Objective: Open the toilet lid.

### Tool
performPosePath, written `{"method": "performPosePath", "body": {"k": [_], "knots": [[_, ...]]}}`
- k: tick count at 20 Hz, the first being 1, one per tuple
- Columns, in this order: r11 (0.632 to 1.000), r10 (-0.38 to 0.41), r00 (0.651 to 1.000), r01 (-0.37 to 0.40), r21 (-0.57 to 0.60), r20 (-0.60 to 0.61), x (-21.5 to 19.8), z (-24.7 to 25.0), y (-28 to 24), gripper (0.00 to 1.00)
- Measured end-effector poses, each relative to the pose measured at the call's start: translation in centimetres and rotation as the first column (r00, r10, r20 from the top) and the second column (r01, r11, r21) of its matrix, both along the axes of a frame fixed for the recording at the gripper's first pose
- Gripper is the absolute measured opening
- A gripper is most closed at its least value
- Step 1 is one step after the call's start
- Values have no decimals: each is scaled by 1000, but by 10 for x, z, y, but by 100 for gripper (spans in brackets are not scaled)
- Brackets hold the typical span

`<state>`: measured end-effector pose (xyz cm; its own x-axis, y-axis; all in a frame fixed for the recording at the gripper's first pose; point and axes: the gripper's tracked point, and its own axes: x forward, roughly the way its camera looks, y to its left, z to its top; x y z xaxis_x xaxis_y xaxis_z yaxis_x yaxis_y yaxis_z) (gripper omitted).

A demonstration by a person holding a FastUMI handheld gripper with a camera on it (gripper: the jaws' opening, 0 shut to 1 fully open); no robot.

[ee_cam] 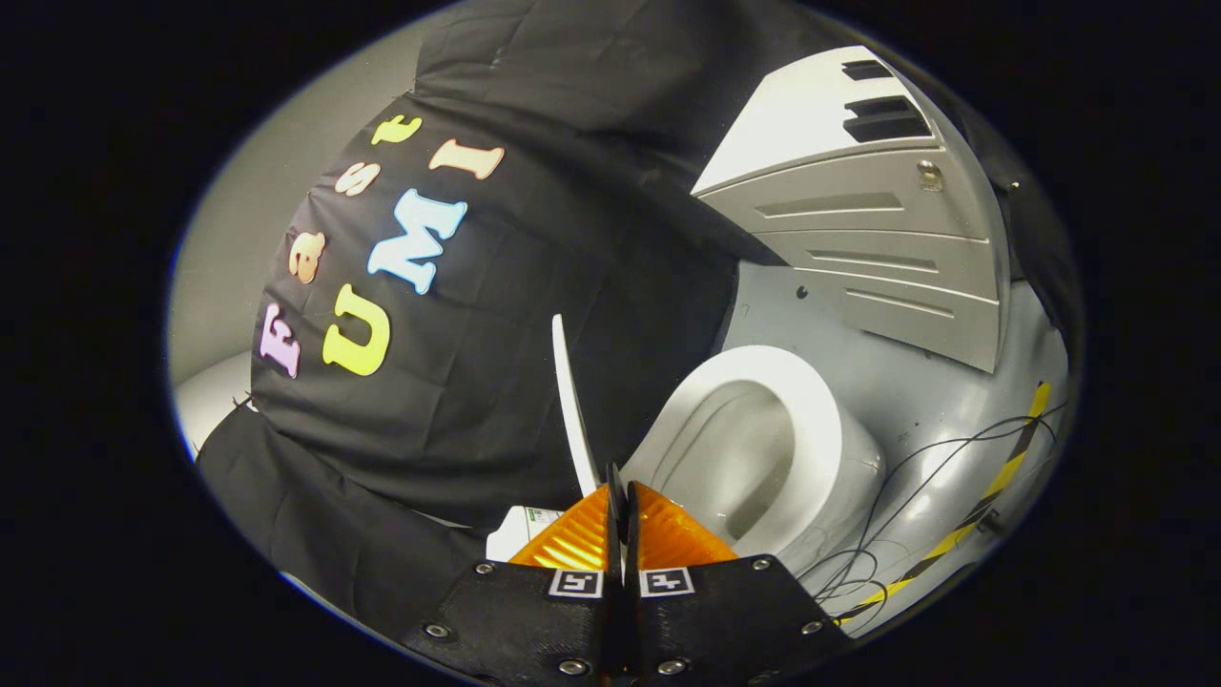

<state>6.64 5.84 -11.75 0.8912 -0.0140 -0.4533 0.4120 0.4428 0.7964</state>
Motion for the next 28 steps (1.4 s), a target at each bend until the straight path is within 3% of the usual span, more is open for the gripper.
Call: {"method": "performPosePath", "body": {"k": [6,15,28], "knots": [[999,22,1000,-22,-32,8,5,16,11,0],[982,86,996,-78,-174,37,15,54,44,0],[903,210,976,-171,-393,58,30,102,103,0]]}}
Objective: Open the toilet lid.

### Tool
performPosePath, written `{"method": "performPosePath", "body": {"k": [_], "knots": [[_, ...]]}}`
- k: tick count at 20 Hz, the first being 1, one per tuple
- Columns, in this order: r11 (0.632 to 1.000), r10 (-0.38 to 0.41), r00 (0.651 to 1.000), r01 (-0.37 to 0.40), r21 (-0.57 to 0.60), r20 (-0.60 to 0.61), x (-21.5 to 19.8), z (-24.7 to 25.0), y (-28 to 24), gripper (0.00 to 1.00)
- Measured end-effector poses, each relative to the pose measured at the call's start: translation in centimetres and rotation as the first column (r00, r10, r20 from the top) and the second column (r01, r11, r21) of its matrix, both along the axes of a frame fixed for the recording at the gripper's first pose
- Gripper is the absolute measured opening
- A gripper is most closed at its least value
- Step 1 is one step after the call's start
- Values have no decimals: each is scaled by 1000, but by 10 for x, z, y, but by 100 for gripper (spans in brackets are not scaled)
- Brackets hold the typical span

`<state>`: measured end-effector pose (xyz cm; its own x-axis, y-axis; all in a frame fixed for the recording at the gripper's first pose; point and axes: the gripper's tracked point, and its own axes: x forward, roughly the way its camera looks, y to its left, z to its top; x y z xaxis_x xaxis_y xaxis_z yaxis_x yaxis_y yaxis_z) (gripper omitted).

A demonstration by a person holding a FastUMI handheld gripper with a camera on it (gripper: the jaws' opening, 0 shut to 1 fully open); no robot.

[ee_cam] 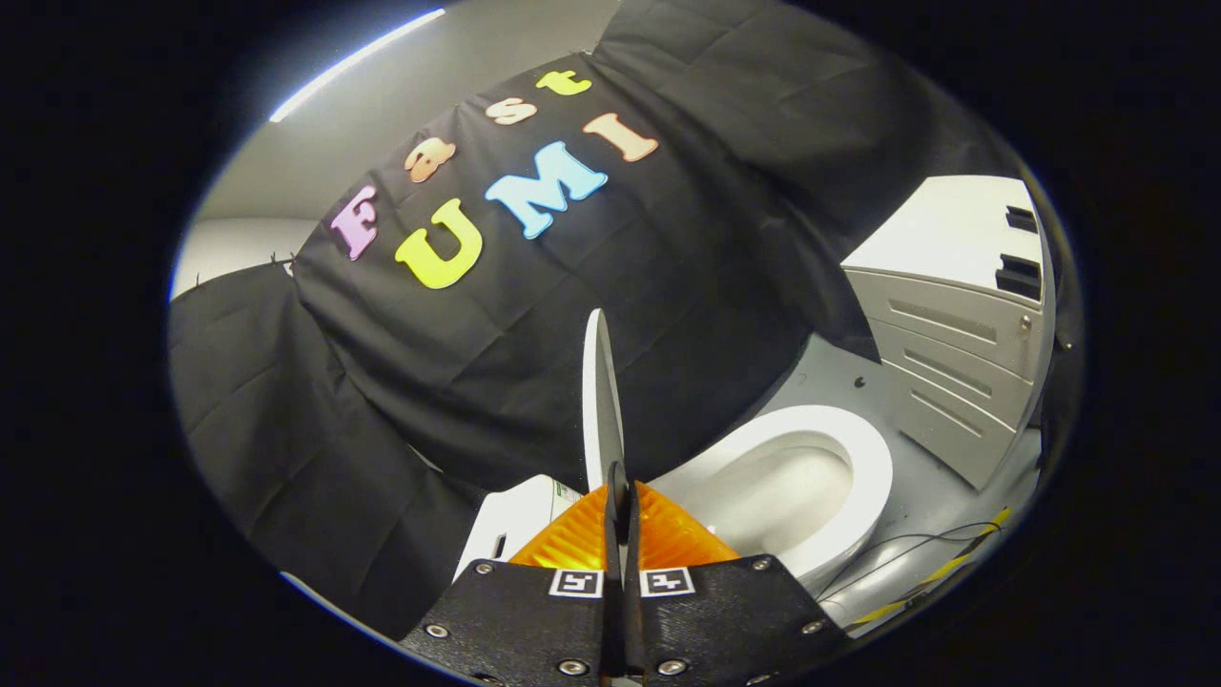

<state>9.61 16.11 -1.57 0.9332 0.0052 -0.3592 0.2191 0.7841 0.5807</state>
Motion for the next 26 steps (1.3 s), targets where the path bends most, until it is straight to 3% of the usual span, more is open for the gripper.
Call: {"method": "performPosePath", "body": {"k": [9,26], "knots": [[989,68,997,-62,-132,37,7,27,49,0],[972,167,981,-148,-181,99,15,51,139,0]]}}
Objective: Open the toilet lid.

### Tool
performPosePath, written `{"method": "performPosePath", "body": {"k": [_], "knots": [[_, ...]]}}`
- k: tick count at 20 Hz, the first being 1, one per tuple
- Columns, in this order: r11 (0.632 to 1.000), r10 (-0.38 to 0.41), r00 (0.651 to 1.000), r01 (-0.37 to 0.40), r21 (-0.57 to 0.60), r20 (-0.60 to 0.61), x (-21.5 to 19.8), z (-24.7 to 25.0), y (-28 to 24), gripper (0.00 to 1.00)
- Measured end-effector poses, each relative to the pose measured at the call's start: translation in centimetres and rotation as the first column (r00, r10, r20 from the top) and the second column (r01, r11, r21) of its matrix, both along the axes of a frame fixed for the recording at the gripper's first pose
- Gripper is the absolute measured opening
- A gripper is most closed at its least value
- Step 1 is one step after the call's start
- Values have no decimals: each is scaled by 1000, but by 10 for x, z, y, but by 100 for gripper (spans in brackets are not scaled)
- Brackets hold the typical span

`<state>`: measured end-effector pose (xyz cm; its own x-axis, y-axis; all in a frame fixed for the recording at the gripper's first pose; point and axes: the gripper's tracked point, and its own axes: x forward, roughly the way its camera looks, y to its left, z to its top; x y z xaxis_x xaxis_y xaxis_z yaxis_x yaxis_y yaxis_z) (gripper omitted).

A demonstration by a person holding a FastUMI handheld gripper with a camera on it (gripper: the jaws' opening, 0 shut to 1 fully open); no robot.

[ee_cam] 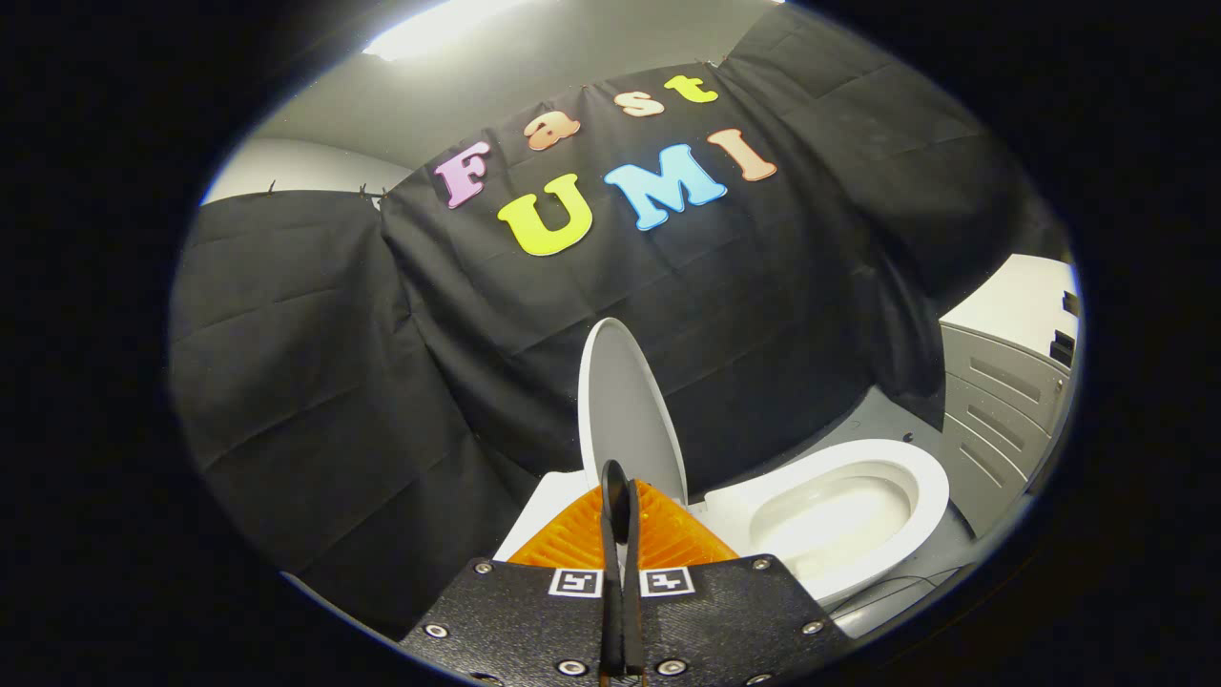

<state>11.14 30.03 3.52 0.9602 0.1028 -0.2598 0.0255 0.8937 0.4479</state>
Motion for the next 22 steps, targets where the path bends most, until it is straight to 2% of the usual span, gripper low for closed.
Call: {"method": "performPosePath", "body": {"k": [11,22], "knots": [[997,72,996,-70,-39,58,2,0,56,0],[986,144,987,-138,-94,65,9,-9,119,0]]}}
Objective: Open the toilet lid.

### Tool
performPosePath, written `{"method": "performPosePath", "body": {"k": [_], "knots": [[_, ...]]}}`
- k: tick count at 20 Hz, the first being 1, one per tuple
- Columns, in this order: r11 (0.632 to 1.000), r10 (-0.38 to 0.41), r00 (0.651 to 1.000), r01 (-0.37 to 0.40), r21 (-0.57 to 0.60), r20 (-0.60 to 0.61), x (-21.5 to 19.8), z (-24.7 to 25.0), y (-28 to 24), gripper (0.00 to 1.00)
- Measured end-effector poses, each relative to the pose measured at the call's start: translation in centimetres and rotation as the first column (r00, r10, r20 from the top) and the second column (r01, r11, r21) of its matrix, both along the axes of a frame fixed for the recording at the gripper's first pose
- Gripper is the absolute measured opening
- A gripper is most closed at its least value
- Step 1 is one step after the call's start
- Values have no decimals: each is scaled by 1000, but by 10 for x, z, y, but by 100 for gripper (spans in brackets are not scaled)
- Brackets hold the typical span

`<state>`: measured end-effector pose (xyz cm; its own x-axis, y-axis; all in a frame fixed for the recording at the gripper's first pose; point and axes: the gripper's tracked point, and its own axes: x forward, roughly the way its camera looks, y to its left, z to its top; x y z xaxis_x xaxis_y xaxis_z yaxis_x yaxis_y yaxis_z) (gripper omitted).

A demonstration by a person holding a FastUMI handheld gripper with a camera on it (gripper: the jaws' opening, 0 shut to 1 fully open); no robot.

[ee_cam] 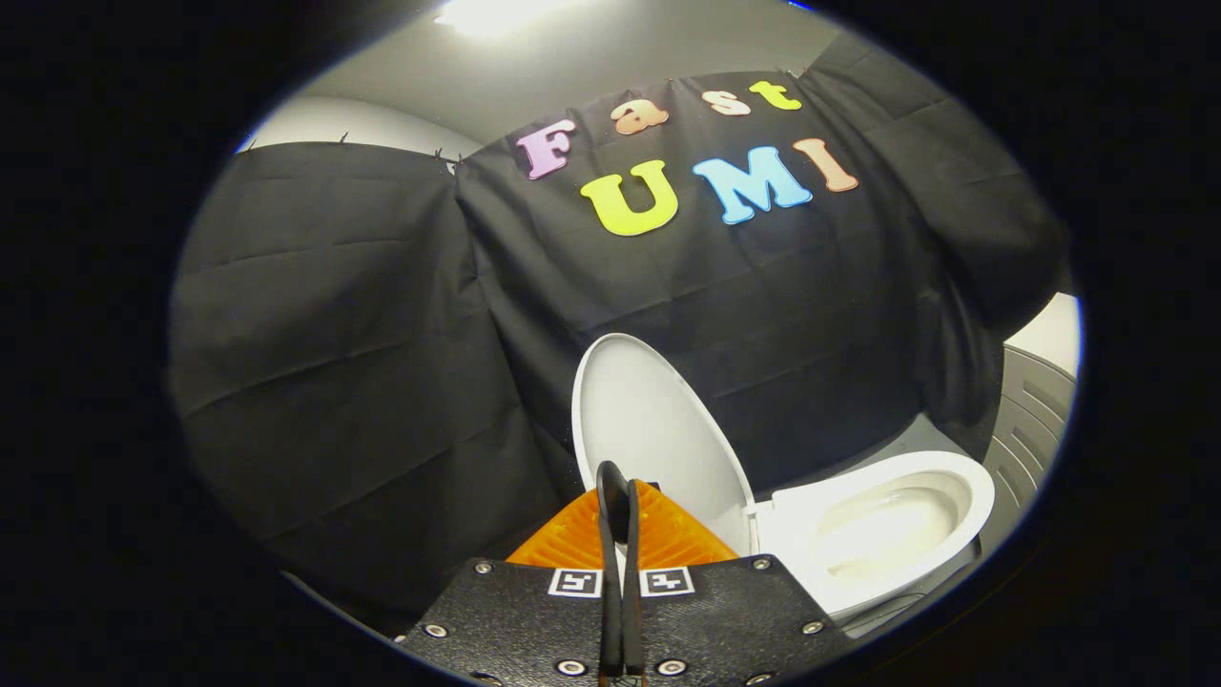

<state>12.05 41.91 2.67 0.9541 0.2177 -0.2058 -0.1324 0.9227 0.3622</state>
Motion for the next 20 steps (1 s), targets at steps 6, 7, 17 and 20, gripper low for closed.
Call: {"method": "performPosePath", "body": {"k": [6,7,17,20], "knots": [[1000,5,1000,-5,-16,11,2,-5,21,0],[1000,6,1000,-6,-17,11,3,-8,24,0],[997,55,996,-50,-65,66,9,-9,49,7],[994,93,994,-96,51,59,4,-13,47,60]]}}
